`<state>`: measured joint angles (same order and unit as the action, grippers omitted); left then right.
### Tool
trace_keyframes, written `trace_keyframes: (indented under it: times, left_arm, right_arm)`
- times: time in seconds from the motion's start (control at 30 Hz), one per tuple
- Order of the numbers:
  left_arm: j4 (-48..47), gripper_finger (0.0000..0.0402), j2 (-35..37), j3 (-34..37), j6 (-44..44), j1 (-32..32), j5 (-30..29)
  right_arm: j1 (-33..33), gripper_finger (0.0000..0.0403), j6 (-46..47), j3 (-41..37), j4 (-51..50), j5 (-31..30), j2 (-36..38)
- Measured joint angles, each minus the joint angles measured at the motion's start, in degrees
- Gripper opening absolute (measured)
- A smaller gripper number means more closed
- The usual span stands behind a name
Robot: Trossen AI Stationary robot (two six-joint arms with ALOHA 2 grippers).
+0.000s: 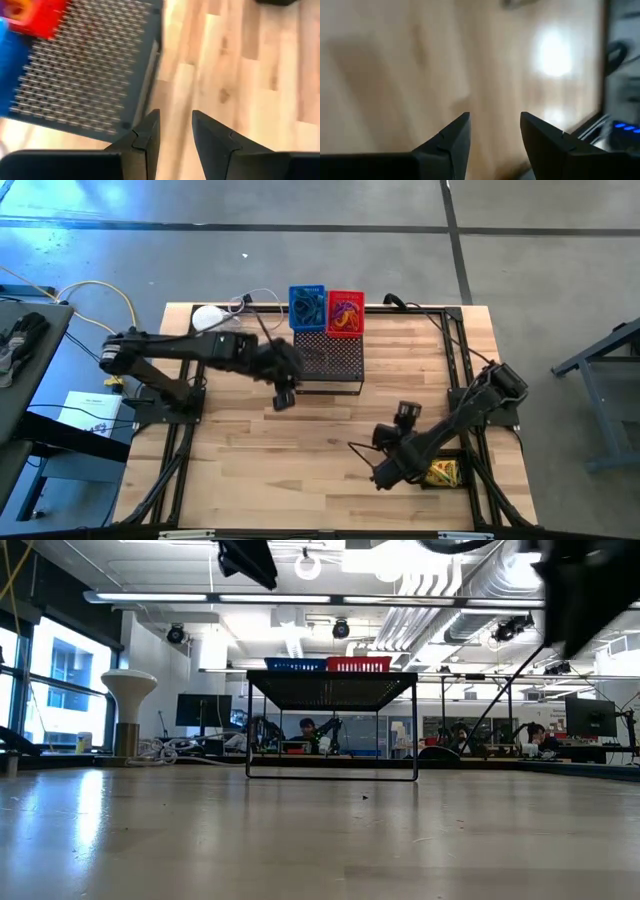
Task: Pick & Place Office Desk Supplies
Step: Put the black bin with crayon boxes on the shelf
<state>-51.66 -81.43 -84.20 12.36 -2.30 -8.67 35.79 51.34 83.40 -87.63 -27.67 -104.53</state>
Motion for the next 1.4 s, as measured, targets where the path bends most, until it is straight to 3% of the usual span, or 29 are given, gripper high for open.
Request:
trace_keyframes:
  times: [0.1, 0.23, 0.37, 0.5, 0.67, 0.93, 1.07, 1.2, 1.4]
  left_arm:
    - [0.1, 0.0107, -0.9, 0.0, 3.4, -4.0, 0.0]
    - [0.8, 0.0107, -2.9, 0.0, 4.6, -9.1, 0.0]
    - [3.6, 0.0107, -5.4, 0.0, 4.7, -13.6, -0.1]
    - [9.5, 0.0107, -7.5, 0.0, 4.7, -17.0, -0.1]
    - [15.7, 0.0107, -8.5, 0.0, 4.7, -19.7, -0.1]
    - [16.2, 0.0107, -8.4, 0.0, 7.1, -22.3, 0.0]
    - [13.8, 0.0107, -8.1, 0.0, 9.1, -23.7, 0.2]
    - [7.8, 0.0107, -8.1, 0.1, 7.8, -24.4, 0.2]
    - [5.3, 0.0107, -8.5, 0.1, 8.1, -25.2, 0.0]
  right_arm:
    - [1.9, 0.0159, 2.1, 0.0, -0.4, 8.3, 1.7]
    - [5.7, 0.0159, 13.2, 0.0, 0.6, 16.5, 4.4]
    - [10.3, 0.0159, 23.1, 0.0, 6.5, 21.2, 5.6]
    - [14.2, 0.0159, 27.1, 0.0, 15.2, 25.5, 5.6]
    - [15.5, 0.0159, 38.0, 0.0, 24.0, 25.9, 5.5]
    - [13.2, 0.0159, 56.6, 0.0, 20.9, 20.7, 4.3]
    - [12.2, 0.0159, 65.5, 0.0, 19.2, 25.9, 3.4]
    - [11.3, 0.0159, 69.4, 0.0, 18.9, 35.7, 2.6]
    - [10.6, 0.0159, 72.0, -3.3, 20.4, 35.1, 2.8]
